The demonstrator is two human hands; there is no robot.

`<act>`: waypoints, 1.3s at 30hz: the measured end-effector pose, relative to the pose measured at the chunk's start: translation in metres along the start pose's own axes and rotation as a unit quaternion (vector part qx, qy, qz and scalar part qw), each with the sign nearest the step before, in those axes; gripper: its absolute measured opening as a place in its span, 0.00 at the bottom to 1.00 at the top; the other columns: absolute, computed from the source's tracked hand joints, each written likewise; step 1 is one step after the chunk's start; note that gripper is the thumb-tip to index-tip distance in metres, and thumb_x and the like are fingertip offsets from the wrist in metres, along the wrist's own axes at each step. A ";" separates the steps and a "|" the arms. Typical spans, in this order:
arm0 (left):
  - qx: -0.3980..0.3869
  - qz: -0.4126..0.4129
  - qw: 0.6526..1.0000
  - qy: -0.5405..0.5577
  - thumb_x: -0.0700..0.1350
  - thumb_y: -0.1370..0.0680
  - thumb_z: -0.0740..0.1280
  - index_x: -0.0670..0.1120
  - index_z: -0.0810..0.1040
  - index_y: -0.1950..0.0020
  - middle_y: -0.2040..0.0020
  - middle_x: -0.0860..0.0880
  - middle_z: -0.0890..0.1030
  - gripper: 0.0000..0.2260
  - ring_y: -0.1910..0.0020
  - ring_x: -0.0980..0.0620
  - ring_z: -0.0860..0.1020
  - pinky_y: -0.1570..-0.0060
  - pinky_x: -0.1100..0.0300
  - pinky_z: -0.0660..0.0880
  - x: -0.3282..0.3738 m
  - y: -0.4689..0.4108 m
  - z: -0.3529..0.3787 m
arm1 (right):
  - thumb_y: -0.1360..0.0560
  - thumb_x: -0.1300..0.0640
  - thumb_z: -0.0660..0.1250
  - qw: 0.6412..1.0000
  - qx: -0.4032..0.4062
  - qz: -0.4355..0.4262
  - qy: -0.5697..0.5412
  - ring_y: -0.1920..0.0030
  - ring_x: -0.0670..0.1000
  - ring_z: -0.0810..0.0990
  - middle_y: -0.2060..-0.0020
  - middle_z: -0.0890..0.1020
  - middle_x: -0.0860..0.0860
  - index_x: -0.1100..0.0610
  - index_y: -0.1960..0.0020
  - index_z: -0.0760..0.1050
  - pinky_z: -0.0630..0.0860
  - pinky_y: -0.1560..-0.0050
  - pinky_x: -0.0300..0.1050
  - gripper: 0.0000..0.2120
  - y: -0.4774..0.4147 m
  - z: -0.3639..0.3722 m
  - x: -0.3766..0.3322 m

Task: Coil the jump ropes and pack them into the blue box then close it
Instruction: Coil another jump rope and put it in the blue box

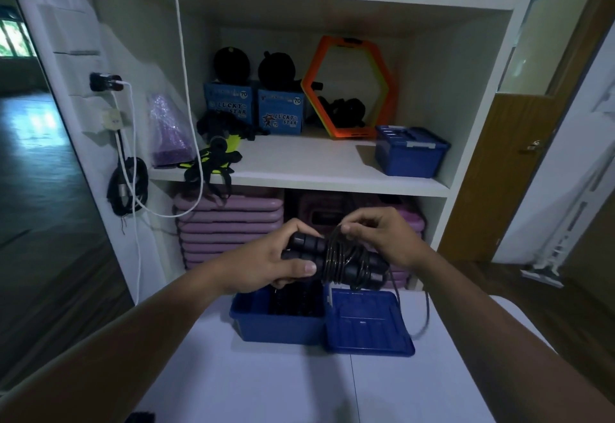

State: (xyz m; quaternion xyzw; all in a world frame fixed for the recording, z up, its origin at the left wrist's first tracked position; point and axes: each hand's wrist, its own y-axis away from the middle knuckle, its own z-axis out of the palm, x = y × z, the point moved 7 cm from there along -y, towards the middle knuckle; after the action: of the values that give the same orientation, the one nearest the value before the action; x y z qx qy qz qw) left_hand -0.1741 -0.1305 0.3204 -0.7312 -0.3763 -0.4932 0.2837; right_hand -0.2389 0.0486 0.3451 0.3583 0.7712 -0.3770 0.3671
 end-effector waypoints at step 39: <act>0.056 -0.070 0.959 -0.270 0.54 0.24 0.71 0.57 0.68 0.39 0.46 0.56 0.79 0.17 0.46 0.56 0.78 0.42 0.50 0.77 -0.049 -0.035 -0.029 | 0.20 0.49 0.63 0.923 -0.012 -0.096 0.371 0.54 0.48 0.78 0.53 0.81 0.46 0.51 0.47 0.80 0.75 0.54 0.48 0.09 -0.005 0.015 -0.009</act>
State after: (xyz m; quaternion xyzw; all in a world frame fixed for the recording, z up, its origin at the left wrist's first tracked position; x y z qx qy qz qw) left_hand -0.2293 -0.1472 0.2869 -0.7921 -0.5158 -0.2745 0.1767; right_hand -0.2348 0.0310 0.3474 0.3924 0.8874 -0.2410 0.0206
